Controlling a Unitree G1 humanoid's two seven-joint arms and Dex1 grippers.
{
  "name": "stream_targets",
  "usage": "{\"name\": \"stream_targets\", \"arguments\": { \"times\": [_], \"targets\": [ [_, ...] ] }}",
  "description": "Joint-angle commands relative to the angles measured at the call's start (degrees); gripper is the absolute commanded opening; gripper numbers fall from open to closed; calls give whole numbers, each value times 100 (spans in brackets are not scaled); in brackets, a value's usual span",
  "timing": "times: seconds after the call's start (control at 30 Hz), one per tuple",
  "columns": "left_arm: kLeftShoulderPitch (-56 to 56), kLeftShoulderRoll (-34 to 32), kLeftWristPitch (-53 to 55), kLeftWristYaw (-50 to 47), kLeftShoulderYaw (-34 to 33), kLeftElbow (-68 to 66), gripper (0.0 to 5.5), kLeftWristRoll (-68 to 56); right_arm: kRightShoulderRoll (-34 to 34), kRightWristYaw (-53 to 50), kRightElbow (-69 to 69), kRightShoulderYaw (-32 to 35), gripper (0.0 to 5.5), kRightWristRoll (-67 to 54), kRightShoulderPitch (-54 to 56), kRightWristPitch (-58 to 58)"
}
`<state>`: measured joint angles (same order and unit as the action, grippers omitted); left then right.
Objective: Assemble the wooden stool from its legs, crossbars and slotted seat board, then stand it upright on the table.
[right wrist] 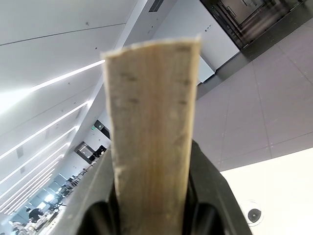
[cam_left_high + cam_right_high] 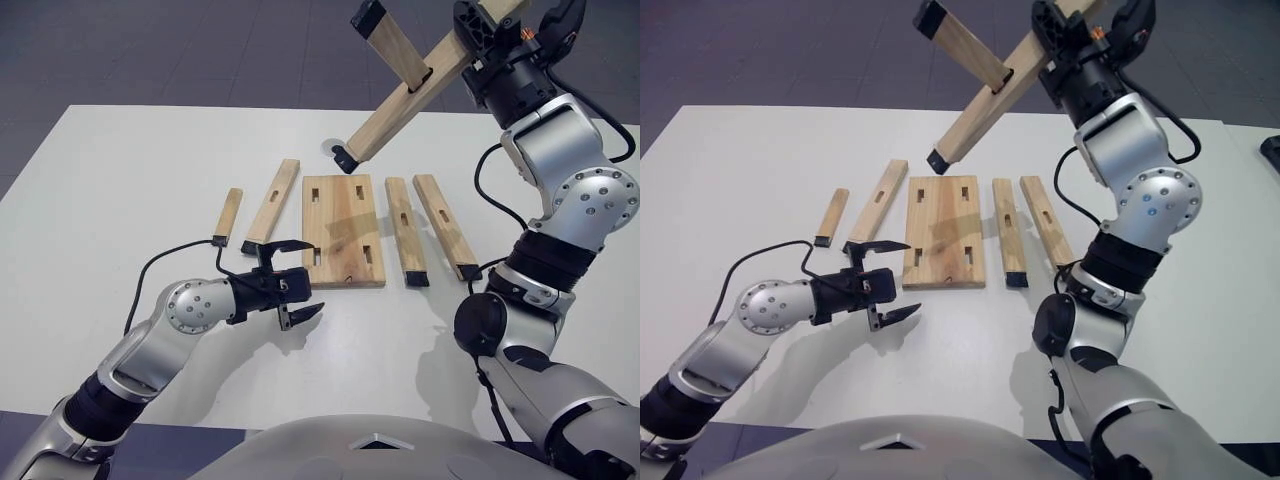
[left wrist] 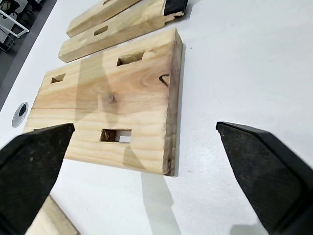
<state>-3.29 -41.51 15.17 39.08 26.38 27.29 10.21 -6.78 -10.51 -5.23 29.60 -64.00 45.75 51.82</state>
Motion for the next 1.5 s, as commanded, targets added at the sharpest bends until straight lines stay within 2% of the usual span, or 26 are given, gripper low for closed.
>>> {"name": "stream_targets", "arguments": {
  "times": [0.03,0.27,0.57,0.77,0.87,0.97,1.07,1.17,1.27,1.5],
  "targets": [
    [-237,473,-420,-518,293,-832,540,694,12,31,-18,-146,102,-204,18,-52],
    [-462,1118,-671,-927,117,-1654,540,816,-96,156,-78,-442,102,207,89,-473],
    [-899,1629,-984,-1290,42,-2496,540,1034,-406,469,-429,-1095,102,1474,-291,-1165],
    [-1127,2074,-978,-1502,-93,-2760,540,973,-303,634,-527,-1362,102,1856,-586,-1315],
    [-868,2125,-421,-1259,-598,-1678,540,438,-218,637,-565,-1485,102,2082,-957,-1394],
    [-650,2263,747,-1030,-1543,-75,540,-688,-120,674,-751,-1615,102,2363,-1488,-1622],
    [-1028,2684,1795,-1443,-3086,714,540,-2191,62,702,-723,-1611,102,2638,-2017,-2044],
    [-1581,3040,2095,-2176,-4262,445,540,-3051,306,731,-469,-1451,102,2701,-2320,-2428],
    [-1836,3125,2184,-2556,-4520,164,540,-3264,408,759,-329,-1397,102,2803,-2498,-2674],
    [-1847,3205,2233,-2931,-4138,9,540,-3300,507,642,-309,-1198,102,2739,-2763,-2819]
  ]
}}
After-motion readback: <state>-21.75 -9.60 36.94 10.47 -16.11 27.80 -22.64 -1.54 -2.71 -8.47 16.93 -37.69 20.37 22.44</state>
